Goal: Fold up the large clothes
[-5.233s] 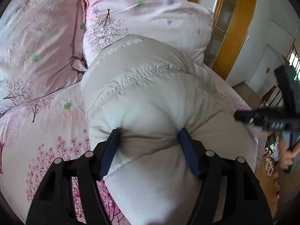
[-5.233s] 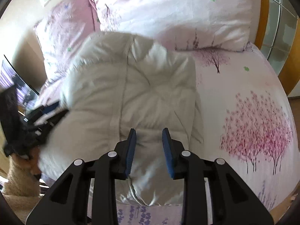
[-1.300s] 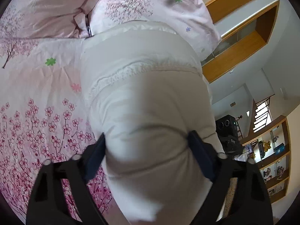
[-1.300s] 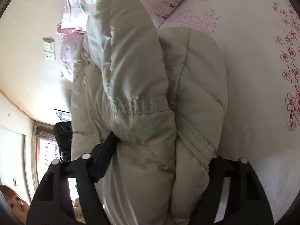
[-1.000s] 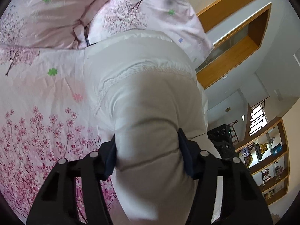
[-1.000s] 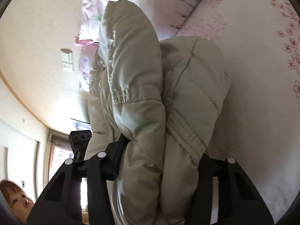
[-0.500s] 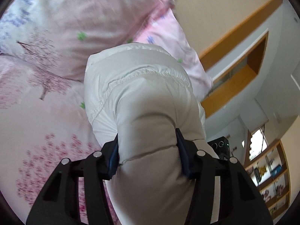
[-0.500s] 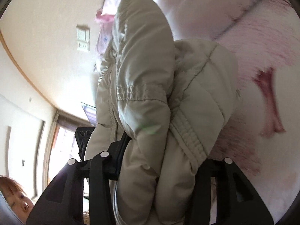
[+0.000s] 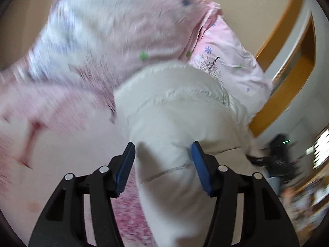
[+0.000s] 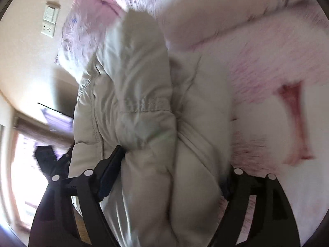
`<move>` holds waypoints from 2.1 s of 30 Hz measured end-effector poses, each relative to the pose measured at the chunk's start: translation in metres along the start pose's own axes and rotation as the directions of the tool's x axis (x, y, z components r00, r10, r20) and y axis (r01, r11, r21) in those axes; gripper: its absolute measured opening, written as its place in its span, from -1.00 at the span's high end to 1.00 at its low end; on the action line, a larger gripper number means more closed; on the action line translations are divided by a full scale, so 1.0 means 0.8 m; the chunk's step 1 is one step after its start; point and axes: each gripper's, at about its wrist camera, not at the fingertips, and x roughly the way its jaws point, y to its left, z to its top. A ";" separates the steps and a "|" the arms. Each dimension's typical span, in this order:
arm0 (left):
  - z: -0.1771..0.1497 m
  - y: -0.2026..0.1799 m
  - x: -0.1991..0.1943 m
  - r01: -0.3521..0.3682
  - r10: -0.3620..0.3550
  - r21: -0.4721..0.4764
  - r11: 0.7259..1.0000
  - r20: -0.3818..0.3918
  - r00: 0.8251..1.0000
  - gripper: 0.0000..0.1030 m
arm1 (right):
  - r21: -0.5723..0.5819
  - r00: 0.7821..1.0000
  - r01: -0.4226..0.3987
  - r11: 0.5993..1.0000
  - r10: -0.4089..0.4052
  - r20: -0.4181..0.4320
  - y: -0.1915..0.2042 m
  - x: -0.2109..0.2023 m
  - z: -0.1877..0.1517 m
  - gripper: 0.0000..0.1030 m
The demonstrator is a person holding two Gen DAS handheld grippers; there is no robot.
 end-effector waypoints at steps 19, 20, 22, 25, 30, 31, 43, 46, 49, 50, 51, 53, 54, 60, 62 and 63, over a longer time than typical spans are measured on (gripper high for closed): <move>-0.047 -0.107 0.032 -0.147 0.188 0.358 0.922 -0.082 0.979 -0.71 | -0.422 0.910 0.412 0.807 -0.344 0.231 0.105 0.022 -0.118 0.42; -0.052 -0.109 0.037 -0.161 0.206 0.370 0.915 -0.084 0.975 -0.72 | -0.425 0.906 0.422 0.801 -0.356 0.230 0.104 0.030 -0.123 0.43; -0.059 -0.113 0.041 -0.177 0.225 0.380 0.908 -0.086 0.971 -0.73 | -0.409 0.898 0.440 0.799 -0.381 0.222 0.101 0.041 -0.131 0.43; -0.067 -0.114 0.047 -0.199 0.246 0.384 0.902 -0.077 0.966 -0.76 | -0.376 0.913 0.407 0.832 -0.365 0.181 0.091 0.043 -0.126 0.42; -0.067 -0.107 0.048 -0.220 0.262 0.354 0.909 -0.075 0.962 -0.76 | -0.356 0.931 0.361 0.862 -0.311 0.191 0.121 -0.008 -0.073 0.42; -0.067 -0.106 0.048 -0.222 0.263 0.352 0.909 -0.075 0.962 -0.76 | -0.355 0.921 0.376 0.856 -0.302 0.246 0.133 -0.023 -0.057 0.41; -0.066 -0.108 0.048 -0.232 0.265 0.329 0.916 -0.060 0.962 -0.85 | -0.338 0.852 0.522 0.783 -0.489 0.186 0.120 0.044 0.049 0.41; -0.066 -0.117 0.050 -0.228 0.259 0.349 0.909 -0.045 0.965 -0.87 | -0.328 0.832 0.543 0.773 -0.548 0.085 0.092 0.077 0.048 0.41; -0.065 -0.123 0.053 -0.227 0.258 0.355 0.907 -0.041 0.965 -0.87 | -0.306 0.828 0.541 0.783 -0.560 0.031 0.075 0.087 0.049 0.41; -0.065 -0.124 0.054 -0.228 0.258 0.355 0.906 -0.040 0.965 -0.87 | -0.300 0.831 0.534 0.791 -0.555 0.015 0.071 0.088 0.050 0.41; -0.065 -0.125 0.055 -0.231 0.261 0.358 0.905 -0.038 0.965 -0.88 | -0.289 0.836 0.526 0.800 -0.549 0.003 0.067 0.089 0.052 0.41; -0.066 -0.126 0.057 -0.244 0.274 0.362 0.900 -0.034 0.961 -0.90 | -0.276 0.842 0.516 0.811 -0.539 -0.010 0.062 0.086 0.052 0.40; -0.066 -0.126 0.057 -0.247 0.278 0.362 0.899 -0.034 0.960 -0.90 | -0.274 0.844 0.516 0.812 -0.537 -0.004 0.064 0.082 0.051 0.40; -0.071 -0.119 0.040 -0.259 0.280 0.330 0.908 -0.019 0.960 -0.91 | -0.277 0.889 0.458 0.845 -0.444 0.115 0.094 0.006 0.011 0.27; -0.074 -0.120 0.031 -0.271 0.289 0.323 0.907 -0.009 0.957 -0.91 | -0.288 0.900 0.436 0.852 -0.411 0.146 0.104 -0.017 -0.014 0.23; -0.076 -0.121 0.027 -0.280 0.297 0.322 0.904 -0.002 0.955 -0.91 | -0.299 0.904 0.428 0.853 -0.395 0.166 0.108 -0.029 -0.031 0.23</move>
